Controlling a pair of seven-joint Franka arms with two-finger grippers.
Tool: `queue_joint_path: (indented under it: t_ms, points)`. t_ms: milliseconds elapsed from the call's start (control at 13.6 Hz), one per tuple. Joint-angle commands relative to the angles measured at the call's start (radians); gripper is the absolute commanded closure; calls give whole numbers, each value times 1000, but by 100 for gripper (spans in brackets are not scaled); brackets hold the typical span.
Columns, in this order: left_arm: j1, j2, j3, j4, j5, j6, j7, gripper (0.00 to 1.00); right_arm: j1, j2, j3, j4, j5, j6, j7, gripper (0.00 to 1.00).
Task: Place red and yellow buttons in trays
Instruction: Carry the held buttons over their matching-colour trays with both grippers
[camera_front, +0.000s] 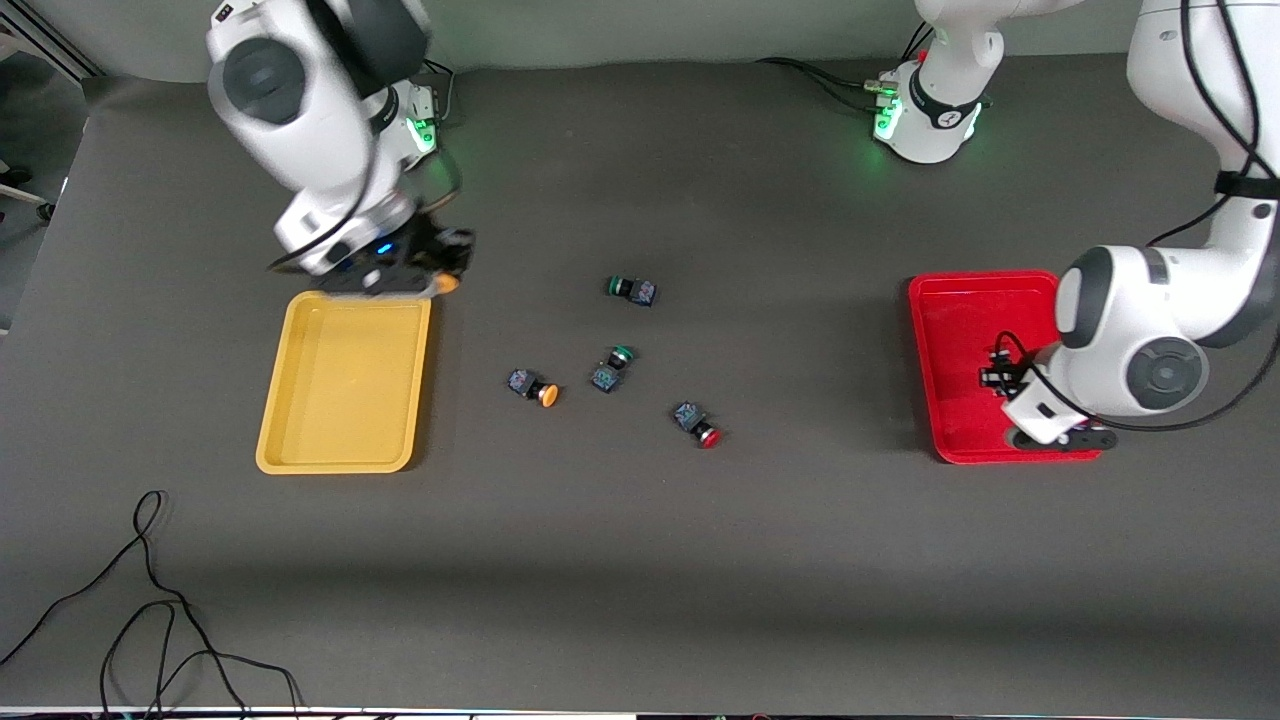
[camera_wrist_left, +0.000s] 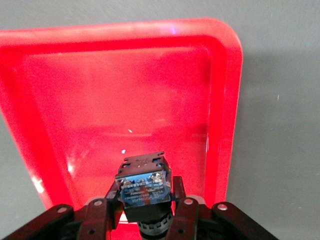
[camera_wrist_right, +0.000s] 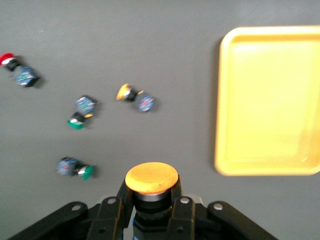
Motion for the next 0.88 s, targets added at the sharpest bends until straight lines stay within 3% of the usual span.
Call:
queue_joint_path:
  t_ms: [0, 221, 368, 515, 662, 735, 809]
  points:
    - [-2, -125, -4, -212, 16, 152, 11, 100, 1, 36, -195, 21, 8, -5, -254, 74]
    - [2, -148, -3, -390, 16, 398, 11, 100, 1, 49, -397, -8, 5, 15, -512, 74]
    - [4, -159, -1, -442, 16, 457, 15, 100, 1, 70, -480, -53, -4, 74, -597, 74]
    - [2, -177, -1, -464, 17, 460, 27, 100, 0, 102, -519, -155, -2, 216, -627, 74]
    - [16, -175, -1, -473, 17, 463, 78, 100, -2, 124, -519, -301, 8, 417, -629, 74]
    - [42, -171, -1, -473, 17, 461, 89, 91, -2, 154, -519, -347, 10, 503, -631, 74]
    - [60, -170, -3, -473, 16, 463, 115, 10, -2, 191, -519, -363, 13, 547, -629, 74]
